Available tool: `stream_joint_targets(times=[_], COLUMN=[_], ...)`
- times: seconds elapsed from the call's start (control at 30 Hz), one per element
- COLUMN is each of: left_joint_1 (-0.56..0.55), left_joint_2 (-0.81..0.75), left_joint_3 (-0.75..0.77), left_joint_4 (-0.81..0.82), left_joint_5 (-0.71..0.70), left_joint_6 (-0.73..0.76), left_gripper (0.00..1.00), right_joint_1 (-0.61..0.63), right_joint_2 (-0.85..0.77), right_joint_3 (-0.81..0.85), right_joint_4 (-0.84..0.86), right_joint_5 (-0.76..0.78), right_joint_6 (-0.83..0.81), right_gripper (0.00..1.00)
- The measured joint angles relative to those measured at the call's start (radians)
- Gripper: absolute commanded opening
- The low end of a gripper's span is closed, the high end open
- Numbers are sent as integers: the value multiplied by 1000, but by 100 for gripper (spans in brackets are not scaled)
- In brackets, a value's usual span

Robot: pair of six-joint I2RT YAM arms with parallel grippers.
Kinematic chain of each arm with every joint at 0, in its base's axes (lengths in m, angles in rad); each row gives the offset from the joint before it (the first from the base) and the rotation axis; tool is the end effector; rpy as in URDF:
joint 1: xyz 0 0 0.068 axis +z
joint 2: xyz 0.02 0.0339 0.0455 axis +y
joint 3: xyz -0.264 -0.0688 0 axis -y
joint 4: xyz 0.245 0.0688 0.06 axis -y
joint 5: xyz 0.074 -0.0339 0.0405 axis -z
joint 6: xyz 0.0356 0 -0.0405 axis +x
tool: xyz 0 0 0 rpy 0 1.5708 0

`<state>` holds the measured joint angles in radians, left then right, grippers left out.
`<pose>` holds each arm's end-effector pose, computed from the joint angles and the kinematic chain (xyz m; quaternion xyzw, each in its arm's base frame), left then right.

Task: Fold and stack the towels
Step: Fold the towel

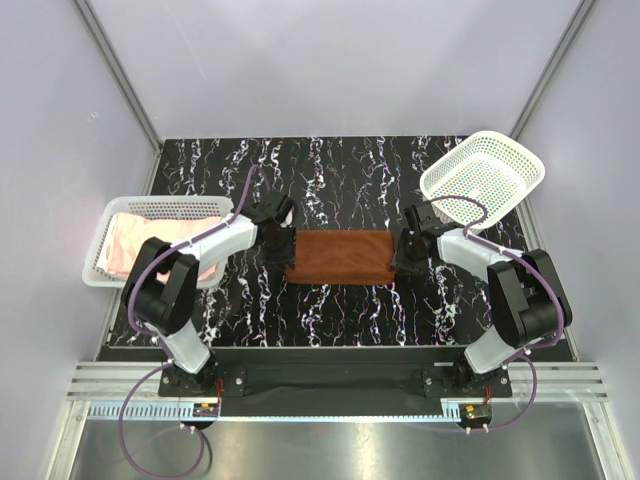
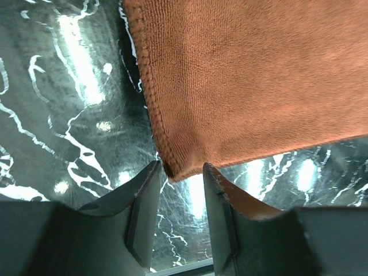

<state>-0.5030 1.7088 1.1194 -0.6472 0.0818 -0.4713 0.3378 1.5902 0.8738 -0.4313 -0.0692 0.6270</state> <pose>0.2871 -0.1613 0.1853 0.0224 0.9850 -0.1134 0.1280 0.2768 0.0998 0.1620 0.1336 0.9680 0.1273 0.1702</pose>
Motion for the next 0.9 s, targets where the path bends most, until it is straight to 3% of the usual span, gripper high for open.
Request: stream_joint_targets(times=[0.27,0.6,0.73,0.9], left_joint_1=[-6,-8,-8,-8], left_joint_2=[-32,-16,-8,-8], left_joint_3=[-2,-29,-29,-34], left_joint_4=[13,39,40,40], left_joint_5=[-40,-52,-52,-52], left_joint_6=[-40,-54,-54,-55], left_gripper=[39,30,23,2], right_joint_1=[0,0,0,0], right_joint_2=[-2,-2,-2,-2], right_joint_3=[-3,-18,-20,-20], right_joint_4=[0,10,16,17], right_joint_5=[0,-3,-3,-4], right_joint_6=[-1,-2,-2,-2], right_gripper=[37,32,29,20])
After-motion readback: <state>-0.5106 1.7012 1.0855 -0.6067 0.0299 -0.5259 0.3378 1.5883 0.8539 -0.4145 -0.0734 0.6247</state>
